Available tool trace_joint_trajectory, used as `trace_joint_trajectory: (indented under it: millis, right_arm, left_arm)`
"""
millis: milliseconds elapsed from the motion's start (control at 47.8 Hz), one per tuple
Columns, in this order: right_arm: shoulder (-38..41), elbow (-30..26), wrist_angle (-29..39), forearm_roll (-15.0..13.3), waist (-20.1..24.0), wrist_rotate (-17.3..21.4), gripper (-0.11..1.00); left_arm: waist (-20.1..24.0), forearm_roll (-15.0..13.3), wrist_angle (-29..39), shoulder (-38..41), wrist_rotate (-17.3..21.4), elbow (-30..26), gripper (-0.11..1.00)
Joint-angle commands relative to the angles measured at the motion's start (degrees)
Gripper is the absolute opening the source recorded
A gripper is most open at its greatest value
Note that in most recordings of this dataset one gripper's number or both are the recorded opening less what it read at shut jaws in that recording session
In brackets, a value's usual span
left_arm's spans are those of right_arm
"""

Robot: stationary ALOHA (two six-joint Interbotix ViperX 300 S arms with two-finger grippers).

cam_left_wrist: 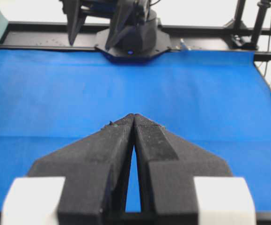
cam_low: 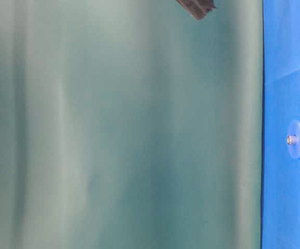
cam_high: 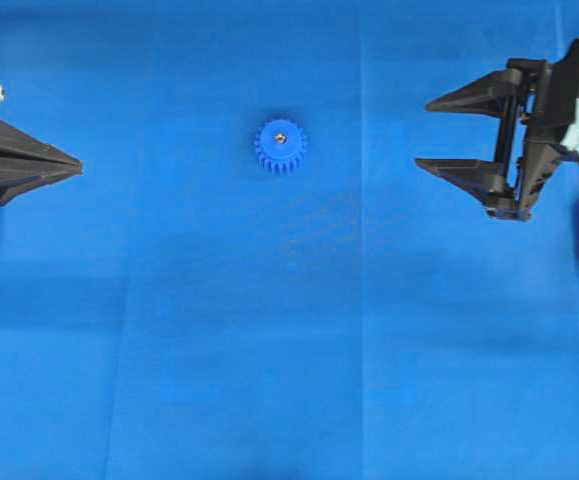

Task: Insert the shaft placed at a random location into the center hole of the small gear at another random location.

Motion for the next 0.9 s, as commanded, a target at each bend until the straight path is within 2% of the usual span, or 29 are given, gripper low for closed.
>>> trace_joint_trajectory:
  millis: [0, 879]
  right_arm:
    - [-0.44, -0.35, -0.09, 0.18, 0.26, 0.09, 0.70]
    - [-0.18, -0.44, -0.18, 0.18, 0.26, 0.09, 0.70]
  left_arm:
    - [-0.09, 0.09, -0.26, 0.26, -0.09, -0.62, 0.00]
    - [-0.09, 0.09, -0.18, 0.00, -1.14, -0.53, 0.00]
